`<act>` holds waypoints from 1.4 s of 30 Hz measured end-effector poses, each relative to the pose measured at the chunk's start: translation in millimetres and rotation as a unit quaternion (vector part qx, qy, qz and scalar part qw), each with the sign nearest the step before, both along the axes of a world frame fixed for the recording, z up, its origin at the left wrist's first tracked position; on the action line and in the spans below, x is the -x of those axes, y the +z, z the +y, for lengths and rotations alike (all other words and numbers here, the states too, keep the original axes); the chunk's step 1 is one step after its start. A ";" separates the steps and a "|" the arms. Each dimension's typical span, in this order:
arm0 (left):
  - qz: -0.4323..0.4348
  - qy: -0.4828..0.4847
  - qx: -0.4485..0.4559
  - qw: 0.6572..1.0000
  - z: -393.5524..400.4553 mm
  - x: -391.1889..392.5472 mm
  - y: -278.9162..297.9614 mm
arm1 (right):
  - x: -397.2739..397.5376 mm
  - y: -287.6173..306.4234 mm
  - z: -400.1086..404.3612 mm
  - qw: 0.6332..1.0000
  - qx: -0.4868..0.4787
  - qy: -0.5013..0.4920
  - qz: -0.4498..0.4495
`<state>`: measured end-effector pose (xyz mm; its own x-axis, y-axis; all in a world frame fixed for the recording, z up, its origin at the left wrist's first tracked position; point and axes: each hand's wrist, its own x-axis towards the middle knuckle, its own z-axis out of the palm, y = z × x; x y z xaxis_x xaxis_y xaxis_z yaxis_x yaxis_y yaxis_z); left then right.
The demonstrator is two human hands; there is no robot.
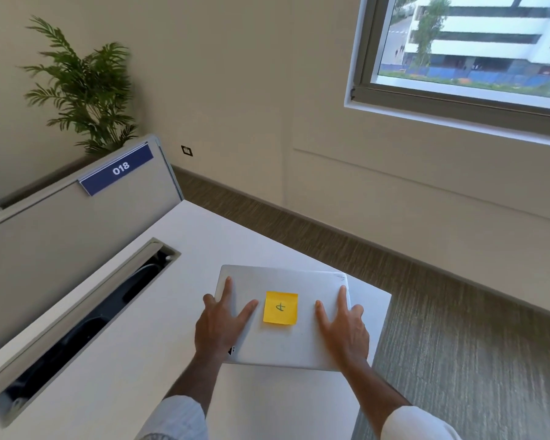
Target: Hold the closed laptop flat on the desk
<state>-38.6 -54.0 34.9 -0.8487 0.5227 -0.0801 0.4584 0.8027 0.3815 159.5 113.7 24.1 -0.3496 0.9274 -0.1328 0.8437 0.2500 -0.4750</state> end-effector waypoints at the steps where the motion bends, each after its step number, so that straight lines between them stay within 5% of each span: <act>1: 0.001 0.002 -0.001 1.000 -4.1 0.4 0.7 | 1.5 -0.6 -2.5 1.000 -0.001 0.002 0.001; 42: -0.003 0.233 -0.017 0.972 -299.8 3.9 5.7 | 95.9 4.8 -224.5 0.975 -0.002 0.222 0.017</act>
